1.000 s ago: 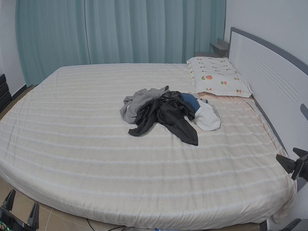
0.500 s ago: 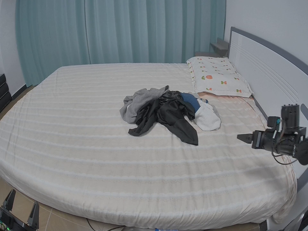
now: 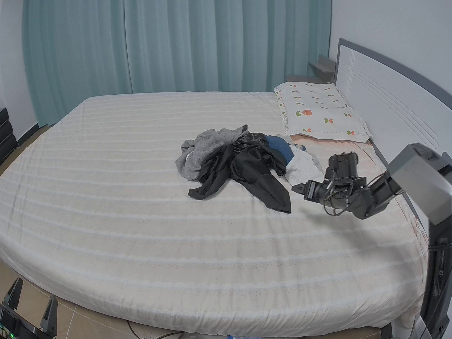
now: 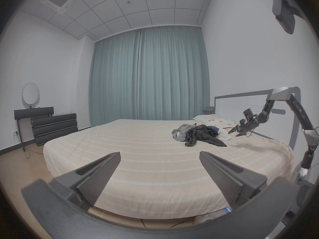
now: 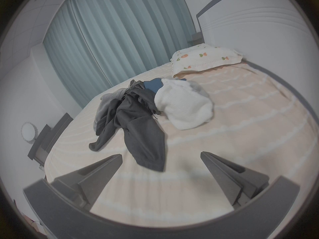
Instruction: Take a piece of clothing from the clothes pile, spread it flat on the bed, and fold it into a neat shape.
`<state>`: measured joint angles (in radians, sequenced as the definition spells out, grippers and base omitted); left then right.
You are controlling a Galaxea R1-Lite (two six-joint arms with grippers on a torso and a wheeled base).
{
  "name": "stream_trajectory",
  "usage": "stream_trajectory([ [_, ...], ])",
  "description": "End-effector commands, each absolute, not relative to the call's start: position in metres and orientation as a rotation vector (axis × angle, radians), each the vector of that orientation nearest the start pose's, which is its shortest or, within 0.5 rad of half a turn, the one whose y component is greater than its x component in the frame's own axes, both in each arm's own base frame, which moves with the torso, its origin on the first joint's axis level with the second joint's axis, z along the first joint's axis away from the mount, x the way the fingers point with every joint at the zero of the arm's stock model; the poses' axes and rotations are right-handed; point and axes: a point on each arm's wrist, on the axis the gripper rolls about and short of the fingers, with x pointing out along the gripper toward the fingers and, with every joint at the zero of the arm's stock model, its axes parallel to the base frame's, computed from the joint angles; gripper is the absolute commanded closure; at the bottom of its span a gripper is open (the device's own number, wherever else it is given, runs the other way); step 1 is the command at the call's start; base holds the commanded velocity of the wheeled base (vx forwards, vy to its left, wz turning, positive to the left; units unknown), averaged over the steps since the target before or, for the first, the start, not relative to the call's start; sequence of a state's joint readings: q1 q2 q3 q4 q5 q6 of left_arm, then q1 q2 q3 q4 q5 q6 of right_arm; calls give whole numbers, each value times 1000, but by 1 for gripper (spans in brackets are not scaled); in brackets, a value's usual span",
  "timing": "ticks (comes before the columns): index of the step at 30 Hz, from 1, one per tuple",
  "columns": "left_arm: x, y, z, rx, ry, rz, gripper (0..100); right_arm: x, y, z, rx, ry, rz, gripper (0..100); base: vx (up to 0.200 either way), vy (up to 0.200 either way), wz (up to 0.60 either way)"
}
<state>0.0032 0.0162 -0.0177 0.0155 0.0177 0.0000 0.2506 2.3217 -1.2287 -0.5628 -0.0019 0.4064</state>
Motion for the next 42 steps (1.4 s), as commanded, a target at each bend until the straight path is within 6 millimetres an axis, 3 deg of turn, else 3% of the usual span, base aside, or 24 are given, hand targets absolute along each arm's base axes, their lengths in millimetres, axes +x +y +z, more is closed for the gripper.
stream_trajectory([
  [1,-23,0,75,0,11,23,0,473,160,-50,362,660,139,0,0,0,0],
  [9,-23,0,75,0,11,21,0,491,180,-62,353,658,148,0,0,0,0],
  [15,-23,0,75,0,11,23,0,496,185,-59,357,640,157,0,0,0,0],
  [16,-23,0,75,0,11,23,0,496,185,-59,357,640,157,100,0,0,0],
  [20,-23,0,75,0,11,21,0,496,187,-52,360,621,164,100,0,0,0],
  [28,-23,0,75,0,11,21,0,487,177,-10,380,592,163,100,0,0,0],
  [37,-23,0,75,0,11,21,0,442,160,31,471,550,198,100,0,0,0],
  [38,-23,0,75,0,11,23,0,422,158,46,535,539,239,100,0,0,0],
  [39,-23,0,75,0,11,23,0,422,158,46,535,539,239,100,0,0,0],
  [40,-23,0,75,0,11,23,0,400,155,59,576,534,278,100,0,0,0],
  [42,-23,0,75,0,11,21,0,390,153,65,593,530,288,100,0,0,0],
])
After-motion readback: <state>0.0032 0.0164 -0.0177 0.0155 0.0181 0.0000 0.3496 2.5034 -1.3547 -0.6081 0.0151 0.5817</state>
